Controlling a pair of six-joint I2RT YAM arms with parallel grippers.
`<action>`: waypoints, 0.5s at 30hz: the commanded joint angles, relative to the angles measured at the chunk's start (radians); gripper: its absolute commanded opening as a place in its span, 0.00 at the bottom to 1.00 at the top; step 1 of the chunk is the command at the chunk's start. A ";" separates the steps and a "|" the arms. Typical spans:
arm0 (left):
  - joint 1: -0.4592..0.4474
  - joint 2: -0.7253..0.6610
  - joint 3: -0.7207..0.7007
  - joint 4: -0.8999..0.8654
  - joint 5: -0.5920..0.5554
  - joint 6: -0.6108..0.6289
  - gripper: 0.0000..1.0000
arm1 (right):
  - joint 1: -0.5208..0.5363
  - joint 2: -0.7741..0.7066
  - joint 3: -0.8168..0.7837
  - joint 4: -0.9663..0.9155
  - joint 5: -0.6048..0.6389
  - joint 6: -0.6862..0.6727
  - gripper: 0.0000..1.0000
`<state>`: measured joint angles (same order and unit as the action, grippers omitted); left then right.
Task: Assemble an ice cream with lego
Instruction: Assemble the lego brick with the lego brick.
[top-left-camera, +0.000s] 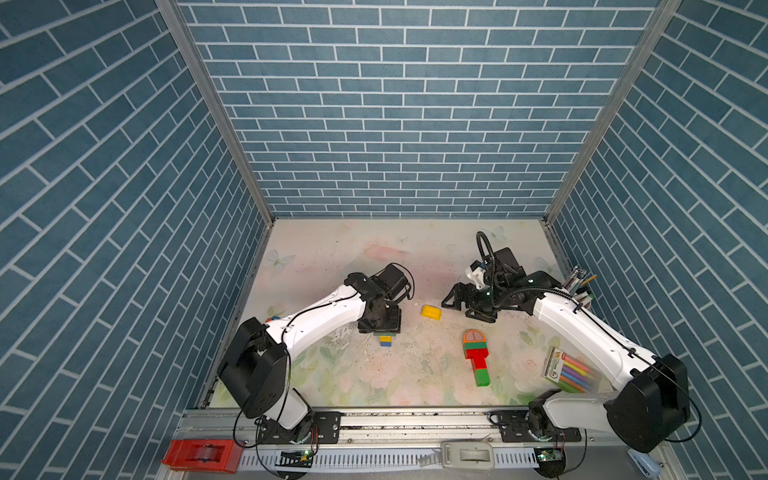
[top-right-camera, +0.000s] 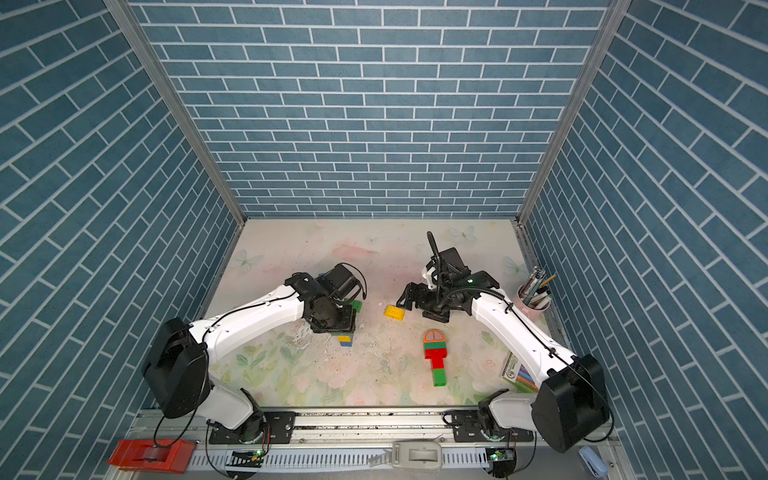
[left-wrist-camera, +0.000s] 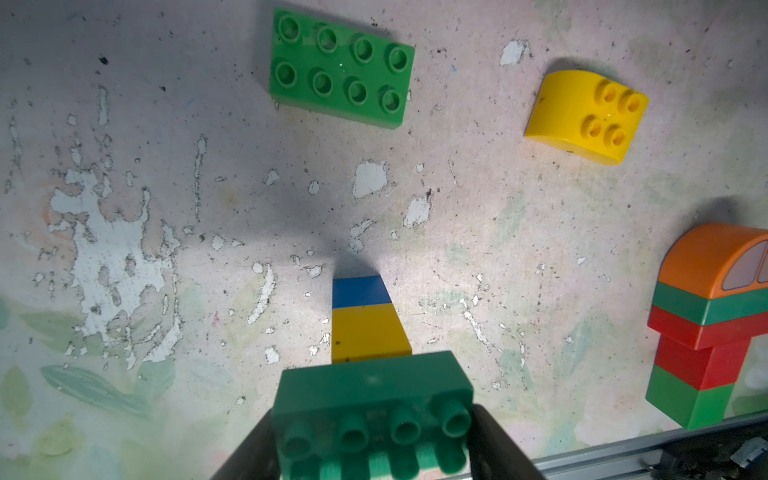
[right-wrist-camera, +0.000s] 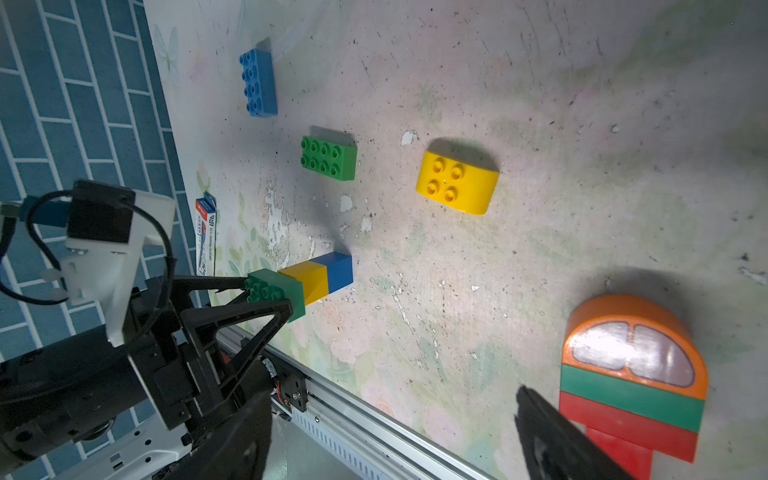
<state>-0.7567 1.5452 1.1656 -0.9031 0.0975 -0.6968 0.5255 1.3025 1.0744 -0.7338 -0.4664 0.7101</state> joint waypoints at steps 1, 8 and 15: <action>-0.006 0.054 -0.072 -0.077 0.030 0.011 0.09 | 0.004 -0.028 0.022 -0.029 0.018 -0.004 0.92; -0.024 -0.004 -0.116 -0.029 -0.071 0.052 0.06 | 0.003 -0.019 0.031 -0.025 0.017 -0.006 0.92; -0.030 -0.021 -0.130 -0.025 -0.094 0.009 0.02 | 0.004 -0.011 0.039 -0.030 0.017 -0.006 0.92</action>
<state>-0.7811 1.4879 1.1011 -0.8368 0.0437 -0.6758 0.5255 1.2964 1.0878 -0.7368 -0.4652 0.7097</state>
